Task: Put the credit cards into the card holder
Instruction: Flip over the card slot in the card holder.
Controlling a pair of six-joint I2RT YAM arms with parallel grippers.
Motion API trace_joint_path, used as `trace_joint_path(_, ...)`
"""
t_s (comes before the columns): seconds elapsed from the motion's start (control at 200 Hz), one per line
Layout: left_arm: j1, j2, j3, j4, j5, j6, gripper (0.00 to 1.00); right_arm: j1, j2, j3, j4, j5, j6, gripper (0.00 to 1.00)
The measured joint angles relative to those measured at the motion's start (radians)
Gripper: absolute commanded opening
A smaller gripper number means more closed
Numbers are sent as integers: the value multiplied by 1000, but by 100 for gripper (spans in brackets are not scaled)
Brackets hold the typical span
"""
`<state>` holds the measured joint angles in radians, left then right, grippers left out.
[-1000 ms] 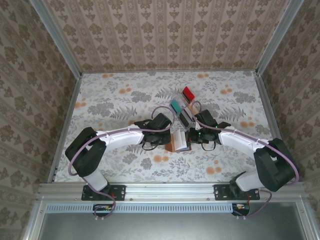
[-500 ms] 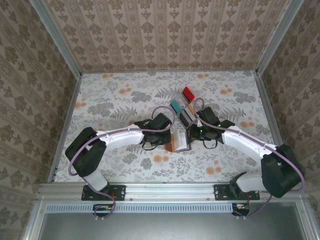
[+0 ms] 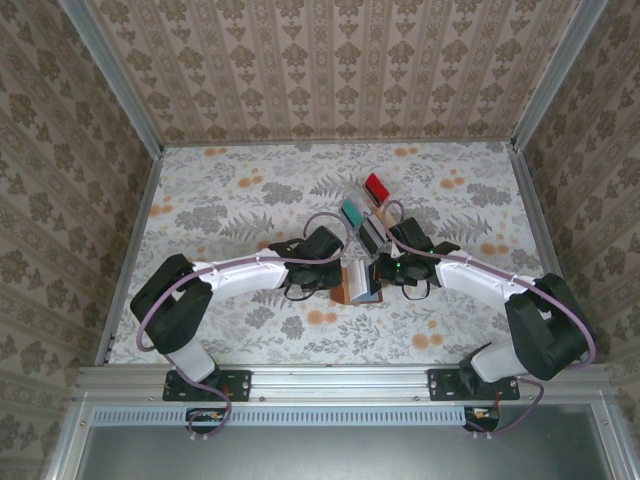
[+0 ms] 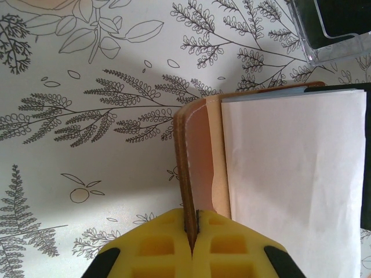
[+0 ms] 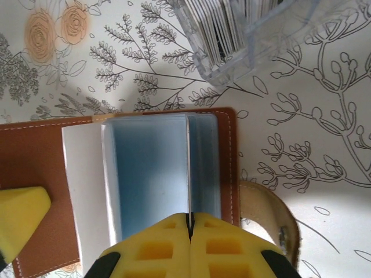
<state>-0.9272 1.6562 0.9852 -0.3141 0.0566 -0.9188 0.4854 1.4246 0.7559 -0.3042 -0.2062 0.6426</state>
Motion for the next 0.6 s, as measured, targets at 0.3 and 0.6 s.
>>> trace_joint_path(0.3,-3,13,0,2,1,0,0,3,-60,26,-27,-15,2,0)
trace_joint_path(0.6,-3,19,1,13,4,0,0,27,-60,34,-16,-82,31,0)
